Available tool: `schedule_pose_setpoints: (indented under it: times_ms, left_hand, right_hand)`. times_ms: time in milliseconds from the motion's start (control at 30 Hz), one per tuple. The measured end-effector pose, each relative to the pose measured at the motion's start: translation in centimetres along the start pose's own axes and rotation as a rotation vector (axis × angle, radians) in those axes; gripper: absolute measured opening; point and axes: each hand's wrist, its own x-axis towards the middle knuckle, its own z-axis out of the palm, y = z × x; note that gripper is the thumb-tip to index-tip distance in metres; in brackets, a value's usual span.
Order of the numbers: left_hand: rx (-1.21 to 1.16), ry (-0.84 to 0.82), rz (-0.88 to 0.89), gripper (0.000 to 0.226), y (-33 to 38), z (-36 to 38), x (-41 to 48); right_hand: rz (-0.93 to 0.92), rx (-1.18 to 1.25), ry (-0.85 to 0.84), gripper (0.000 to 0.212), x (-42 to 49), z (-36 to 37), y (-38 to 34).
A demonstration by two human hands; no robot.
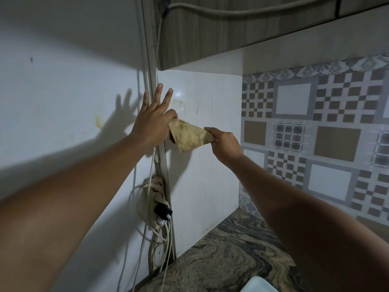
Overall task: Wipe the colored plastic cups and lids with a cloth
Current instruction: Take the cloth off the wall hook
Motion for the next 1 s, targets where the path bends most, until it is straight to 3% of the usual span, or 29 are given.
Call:
schedule_pose_setpoints:
  times_ms: [100, 200, 333, 500, 767, 900, 1000]
  left_hand:
    - [-0.158, 0.011, -0.021, 0.019, 1.5, -1.0, -0.5]
    - [-0.431, -0.1, -0.272, 0.025, 4.2, -2.3, -1.3]
    - [-0.837, -0.225, -0.637, 0.021, 8.0, -3.4, -1.9]
    - [-1.074, -0.439, -0.912, 0.024, 11.6, -3.7, -2.3]
    - [-1.154, -0.54, -1.044, 0.032, 14.6, -3.5, -2.5]
    - [-1.078, -0.583, -0.993, 0.024, 14.9, -3.0, -3.0]
    - [-1.007, -0.575, -0.914, 0.021, 15.0, -2.9, -3.4]
  right_hand:
    - [-0.046, 0.036, 0.01, 0.04, -1.5, -0.6, 0.9]
    - [-0.086, 0.04, 0.005, 0.028, -3.6, -1.4, 2.1]
    - [-0.17, -0.016, -0.008, 0.031, -6.6, -2.1, 3.4]
    - [-0.308, -0.115, -0.072, 0.035, -10.0, -3.4, 5.1]
    - [-0.31, -0.041, -0.2, 0.03, -13.4, -5.1, 6.1]
    - [-0.336, -0.06, -0.173, 0.052, -14.9, -5.6, 6.3]
    - [-0.346, -0.068, -0.171, 0.047, -15.9, -5.9, 6.9]
